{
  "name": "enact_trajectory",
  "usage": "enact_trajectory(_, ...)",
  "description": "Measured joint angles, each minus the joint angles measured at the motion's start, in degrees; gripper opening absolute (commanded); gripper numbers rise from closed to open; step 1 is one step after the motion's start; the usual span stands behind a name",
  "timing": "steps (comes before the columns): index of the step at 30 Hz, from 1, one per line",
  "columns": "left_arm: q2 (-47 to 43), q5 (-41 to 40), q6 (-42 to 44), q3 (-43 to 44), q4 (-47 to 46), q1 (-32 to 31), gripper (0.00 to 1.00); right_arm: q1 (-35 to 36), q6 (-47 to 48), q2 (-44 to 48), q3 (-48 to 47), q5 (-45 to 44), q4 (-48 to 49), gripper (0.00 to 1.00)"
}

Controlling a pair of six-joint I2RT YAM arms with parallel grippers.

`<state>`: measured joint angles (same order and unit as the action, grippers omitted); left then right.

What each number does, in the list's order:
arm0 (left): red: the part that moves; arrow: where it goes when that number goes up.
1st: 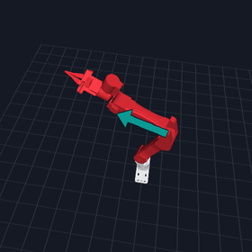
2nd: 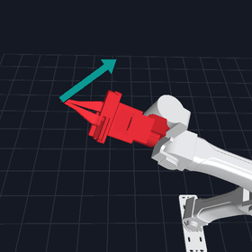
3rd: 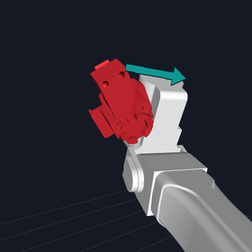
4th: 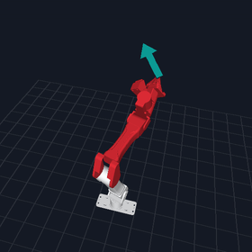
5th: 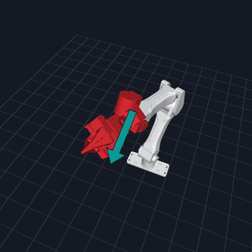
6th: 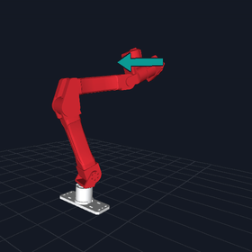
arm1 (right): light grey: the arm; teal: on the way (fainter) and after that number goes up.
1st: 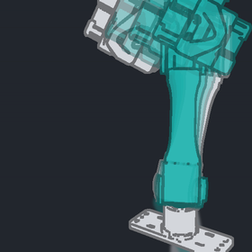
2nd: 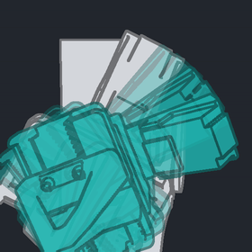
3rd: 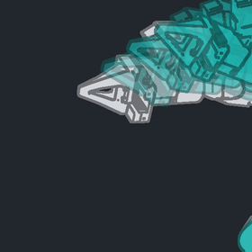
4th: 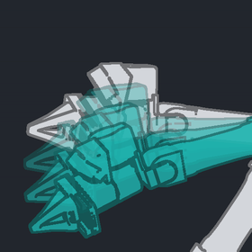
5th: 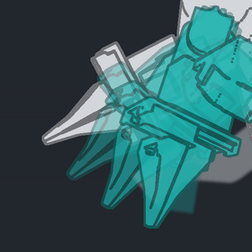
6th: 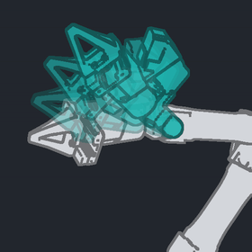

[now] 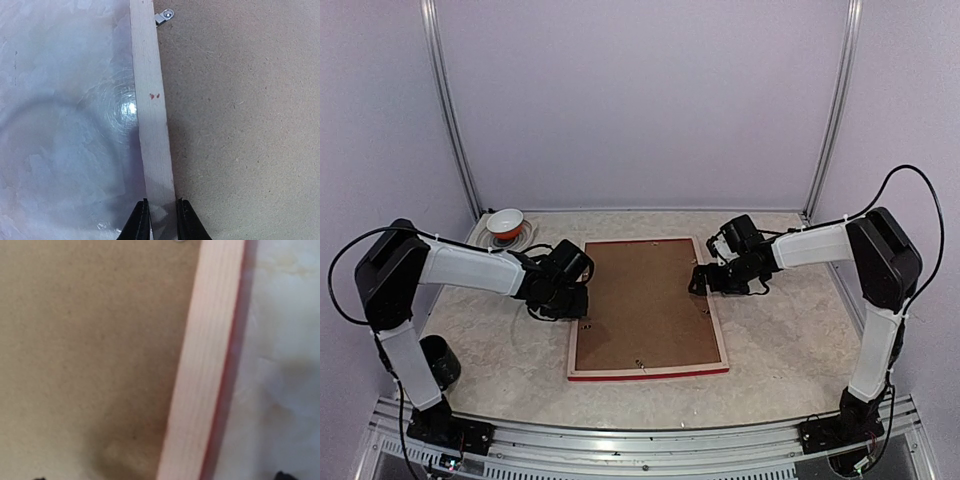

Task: Put the photo into the frame
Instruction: Place the photo frame at the center of the board.

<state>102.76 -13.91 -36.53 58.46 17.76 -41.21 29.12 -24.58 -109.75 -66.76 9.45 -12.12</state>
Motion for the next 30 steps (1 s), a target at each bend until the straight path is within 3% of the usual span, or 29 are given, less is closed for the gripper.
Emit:
enact_trajectory(13, 2.1, 0.0, -0.2, 2.6, -0.4, 0.8, 0.14, 0.0, -0.3, -1.8, -2.2, 1.9, 0.5, 0.99)
enact_trajectory(30, 10.3, 1.2, 1.2, 14.2, 2.1, 2.8, 0.16, -1.0, 1.0, -8.0, -11.6, -1.8, -2.7, 0.99)
